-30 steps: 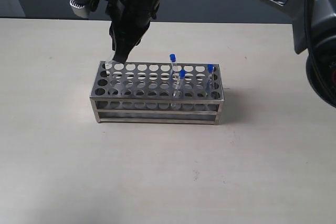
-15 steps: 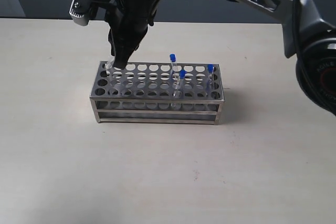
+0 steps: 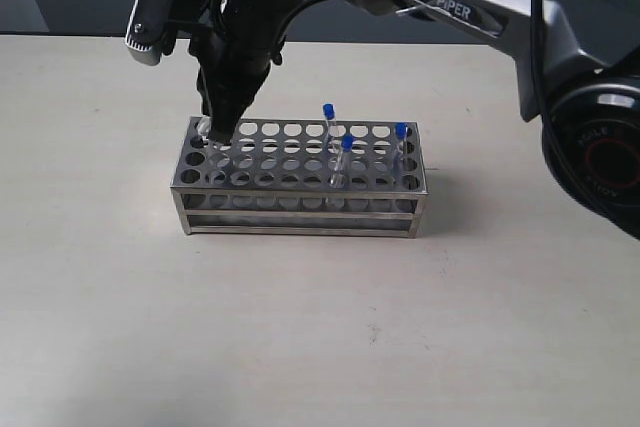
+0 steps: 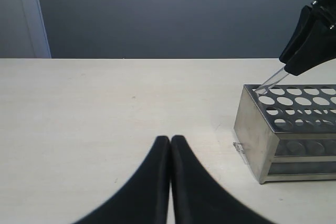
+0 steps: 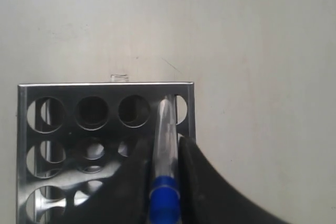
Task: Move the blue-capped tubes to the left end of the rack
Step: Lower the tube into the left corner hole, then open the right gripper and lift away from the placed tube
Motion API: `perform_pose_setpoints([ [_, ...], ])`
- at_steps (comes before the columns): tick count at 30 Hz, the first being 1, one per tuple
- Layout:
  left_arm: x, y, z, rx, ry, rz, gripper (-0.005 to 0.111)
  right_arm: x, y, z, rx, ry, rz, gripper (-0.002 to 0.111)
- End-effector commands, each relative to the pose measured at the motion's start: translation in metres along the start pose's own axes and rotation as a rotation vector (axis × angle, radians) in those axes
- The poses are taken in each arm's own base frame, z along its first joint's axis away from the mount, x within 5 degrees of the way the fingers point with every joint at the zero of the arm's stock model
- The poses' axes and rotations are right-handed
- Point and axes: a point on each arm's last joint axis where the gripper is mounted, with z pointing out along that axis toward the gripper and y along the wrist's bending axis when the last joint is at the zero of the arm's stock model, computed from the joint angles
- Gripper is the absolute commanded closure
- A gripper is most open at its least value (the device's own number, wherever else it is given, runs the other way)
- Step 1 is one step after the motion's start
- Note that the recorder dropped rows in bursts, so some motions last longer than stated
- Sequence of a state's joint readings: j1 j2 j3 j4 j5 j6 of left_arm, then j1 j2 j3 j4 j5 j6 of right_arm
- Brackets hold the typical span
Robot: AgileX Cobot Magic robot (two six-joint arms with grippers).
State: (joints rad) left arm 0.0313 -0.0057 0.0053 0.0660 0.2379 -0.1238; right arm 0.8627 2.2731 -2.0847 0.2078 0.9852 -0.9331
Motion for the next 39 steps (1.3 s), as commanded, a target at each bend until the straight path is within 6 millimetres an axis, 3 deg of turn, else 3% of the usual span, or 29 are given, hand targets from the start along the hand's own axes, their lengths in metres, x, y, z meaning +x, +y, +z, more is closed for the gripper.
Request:
perform_pose_setpoints([
  [1, -0.002, 0.0, 0.0, 0.007, -0.006, 0.004, 0.106, -0.003, 0.003, 0.001, -0.019, -0.016, 0.001, 0.109],
  [17, -0.002, 0.0, 0.0, 0.007, -0.006, 0.004, 0.106, -0.009, 0.001, 0.007, 0.002, -0.092, 0.07, 0.109],
  [29, -0.002, 0.0, 0.0, 0.007, -0.006, 0.004, 0.106, -0.005, -0.001, 0.035, 0.014, -0.122, 0.134, 0.109],
  [39, -0.002, 0.0, 0.0, 0.007, -0.006, 0.004, 0.106, -0.006, -0.002, 0.035, 0.019, -0.142, 0.195, 0.109],
])
